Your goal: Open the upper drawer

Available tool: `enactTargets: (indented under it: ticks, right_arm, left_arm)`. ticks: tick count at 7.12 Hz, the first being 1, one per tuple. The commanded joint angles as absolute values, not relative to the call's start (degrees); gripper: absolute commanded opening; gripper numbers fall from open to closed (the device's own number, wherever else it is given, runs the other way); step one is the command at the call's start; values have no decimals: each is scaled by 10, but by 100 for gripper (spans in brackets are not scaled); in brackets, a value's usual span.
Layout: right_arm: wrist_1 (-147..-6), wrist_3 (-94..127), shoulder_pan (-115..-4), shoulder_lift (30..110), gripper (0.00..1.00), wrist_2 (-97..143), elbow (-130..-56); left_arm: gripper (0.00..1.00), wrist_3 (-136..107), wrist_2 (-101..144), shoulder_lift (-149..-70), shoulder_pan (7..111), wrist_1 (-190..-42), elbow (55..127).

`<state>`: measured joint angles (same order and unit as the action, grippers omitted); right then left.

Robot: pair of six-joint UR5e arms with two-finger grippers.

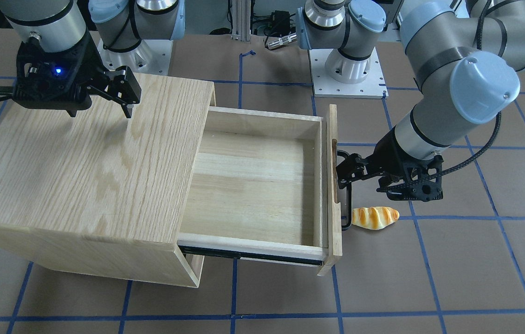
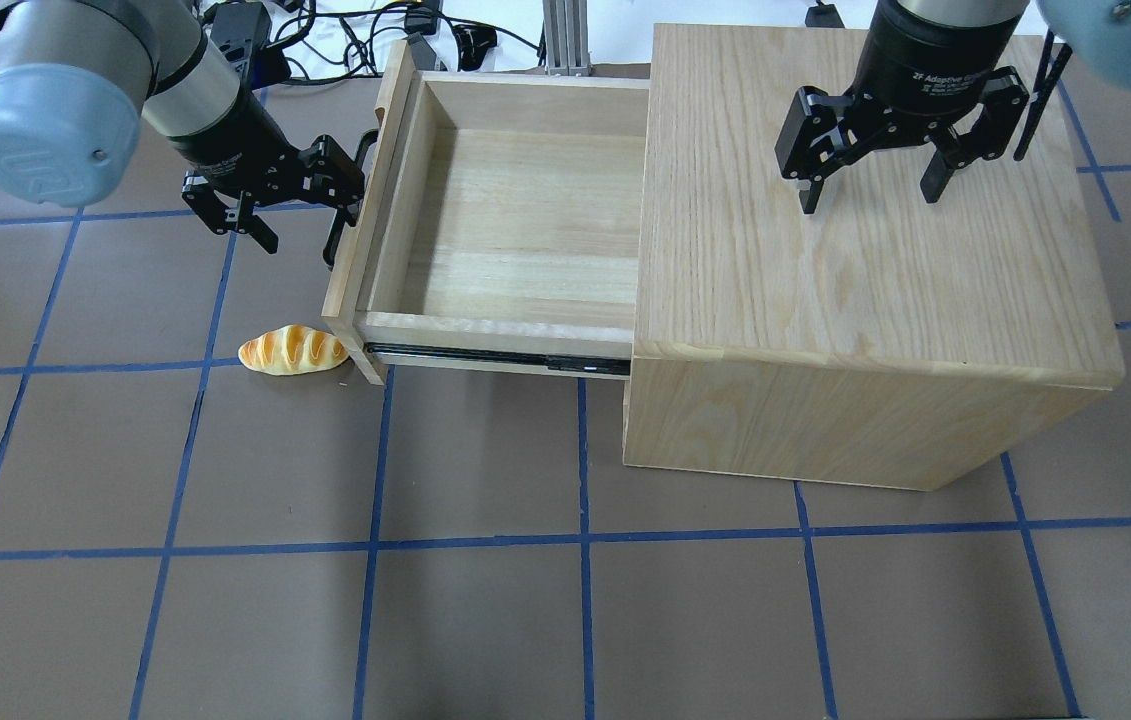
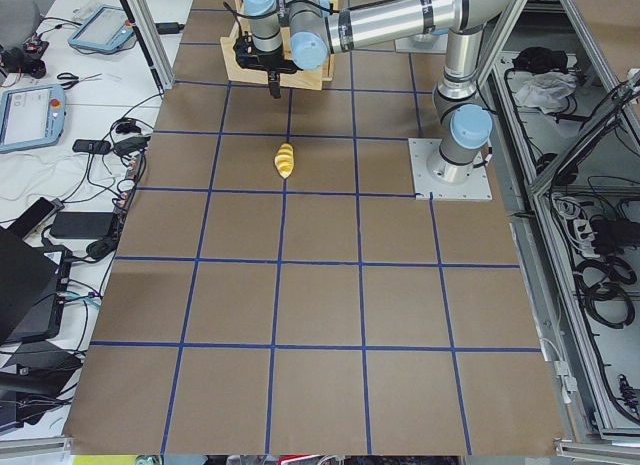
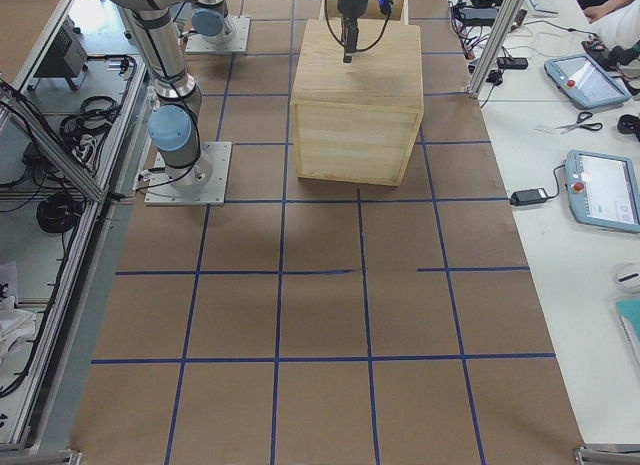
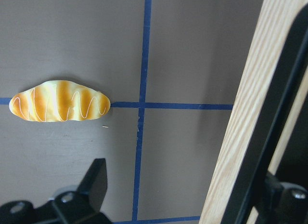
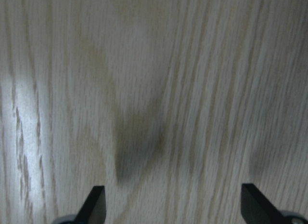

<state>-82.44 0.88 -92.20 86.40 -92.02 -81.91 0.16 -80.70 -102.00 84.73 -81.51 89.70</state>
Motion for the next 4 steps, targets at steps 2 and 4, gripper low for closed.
enactTargets:
  ticks: [2, 4]
  right_arm:
    - [-824, 9, -922, 864, 100, -920, -820]
    - [-824, 9, -922, 864, 100, -920, -820]
  left_arm:
    - [100, -3, -812, -991, 847, -850, 893]
    - [100, -4, -814, -956, 847, -891, 885]
